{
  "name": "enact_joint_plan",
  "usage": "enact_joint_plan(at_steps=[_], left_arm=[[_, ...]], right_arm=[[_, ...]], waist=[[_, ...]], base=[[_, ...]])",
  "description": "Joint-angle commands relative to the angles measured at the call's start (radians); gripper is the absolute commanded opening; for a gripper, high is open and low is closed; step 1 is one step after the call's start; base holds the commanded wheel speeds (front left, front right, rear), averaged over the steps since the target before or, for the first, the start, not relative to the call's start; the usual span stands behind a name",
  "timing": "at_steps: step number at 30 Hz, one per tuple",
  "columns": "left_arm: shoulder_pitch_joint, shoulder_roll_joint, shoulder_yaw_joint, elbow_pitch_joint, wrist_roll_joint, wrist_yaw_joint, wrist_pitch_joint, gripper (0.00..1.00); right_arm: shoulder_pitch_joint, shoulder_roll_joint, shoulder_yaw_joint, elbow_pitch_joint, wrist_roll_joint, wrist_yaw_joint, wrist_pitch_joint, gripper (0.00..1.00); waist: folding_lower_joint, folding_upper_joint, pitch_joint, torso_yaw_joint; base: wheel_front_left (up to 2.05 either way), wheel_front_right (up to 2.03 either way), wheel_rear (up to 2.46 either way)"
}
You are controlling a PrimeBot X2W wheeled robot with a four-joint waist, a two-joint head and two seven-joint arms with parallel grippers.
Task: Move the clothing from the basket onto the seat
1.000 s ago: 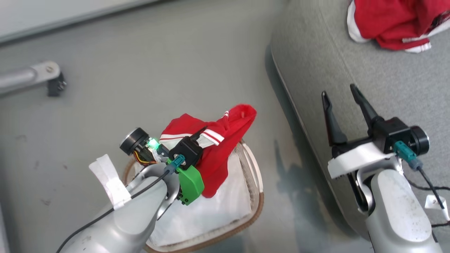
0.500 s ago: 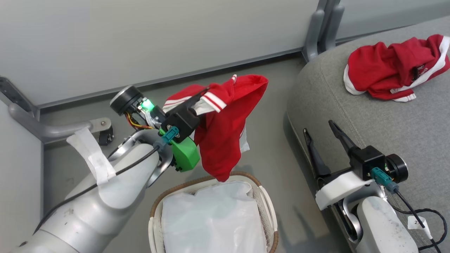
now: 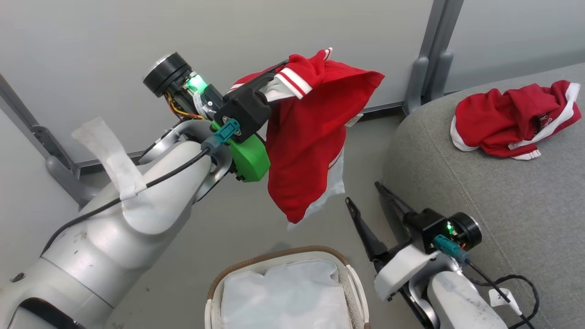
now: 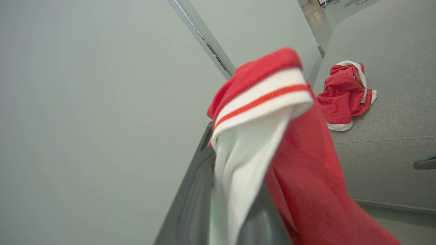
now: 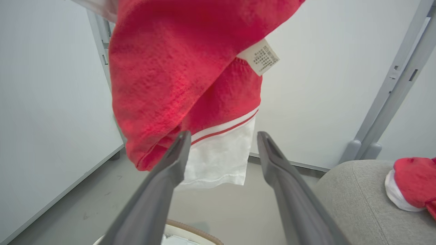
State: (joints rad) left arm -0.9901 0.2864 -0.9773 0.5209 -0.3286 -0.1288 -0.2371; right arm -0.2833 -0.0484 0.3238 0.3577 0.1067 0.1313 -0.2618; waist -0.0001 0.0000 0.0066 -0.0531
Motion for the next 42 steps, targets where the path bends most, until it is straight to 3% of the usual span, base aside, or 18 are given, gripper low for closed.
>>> enact_joint_plan(at_steps=[1, 17, 25, 26, 27, 28, 29, 30, 42], left_arm=[[-0.025, -0.011, -0.009, -0.007, -0.017, -0.003, 0.003, 0.00], [-0.121, -0.070, -0.117, -0.011, -0.079, -0.003, -0.004, 0.00], [-0.136, -0.100, -0.129, -0.015, -0.118, -0.003, -0.012, 0.00], [-0.137, -0.101, -0.129, -0.015, -0.121, -0.003, -0.014, 0.00], [-0.138, -0.102, -0.129, -0.016, -0.124, -0.003, -0.015, 0.00], [-0.138, -0.103, -0.129, -0.016, -0.127, -0.003, -0.017, 0.00], [-0.137, -0.104, -0.129, -0.016, -0.130, -0.003, -0.017, 0.00], [-0.136, -0.104, -0.130, -0.016, -0.132, -0.003, -0.018, 0.00], [-0.090, -0.086, -0.121, 0.017, -0.159, 0.001, -0.022, 0.00]], right_arm=[[-0.012, -0.004, 0.025, 0.011, 0.019, -0.001, -0.005, 1.00], [-0.166, -0.004, 0.255, 0.134, 0.159, -0.001, -0.005, 1.00], [-0.253, -0.004, 0.262, 0.137, 0.202, -0.001, -0.005, 1.00], [-0.260, -0.004, 0.263, 0.144, 0.202, -0.001, -0.005, 0.81], [-0.269, -0.004, 0.264, 0.151, 0.202, -0.001, -0.005, 0.44], [-0.277, -0.003, 0.267, 0.155, 0.198, -0.001, -0.005, 0.21], [-0.287, -0.003, 0.269, 0.157, 0.191, -0.001, -0.005, 0.07], [-0.290, -0.003, 0.267, 0.157, 0.189, -0.001, -0.005, 0.00], [-0.268, -0.004, 0.219, 0.117, 0.166, -0.001, -0.005, 0.00]], waist=[[0.0001, 0.0000, -0.005, 0.010], [0.0001, 0.0000, -0.026, 0.078], [0.0001, 0.0000, -0.027, 0.094], [0.0001, 0.0000, -0.027, 0.095], [0.0001, 0.0000, -0.026, 0.097], [0.0001, 0.0000, -0.026, 0.098], [0.0001, 0.0000, -0.024, 0.100], [0.0001, 0.0000, -0.023, 0.101], [0.0001, 0.0000, -0.008, 0.083]], base=[[0.00, 0.00, 0.00], [0.00, 0.00, 0.00], [0.00, 0.00, 0.00], [0.00, 0.00, 0.00], [0.00, 0.00, 0.00], [0.00, 0.00, 0.00], [0.00, 0.00, 0.00], [0.00, 0.00, 0.00], [0.00, 0.00, 0.00]])
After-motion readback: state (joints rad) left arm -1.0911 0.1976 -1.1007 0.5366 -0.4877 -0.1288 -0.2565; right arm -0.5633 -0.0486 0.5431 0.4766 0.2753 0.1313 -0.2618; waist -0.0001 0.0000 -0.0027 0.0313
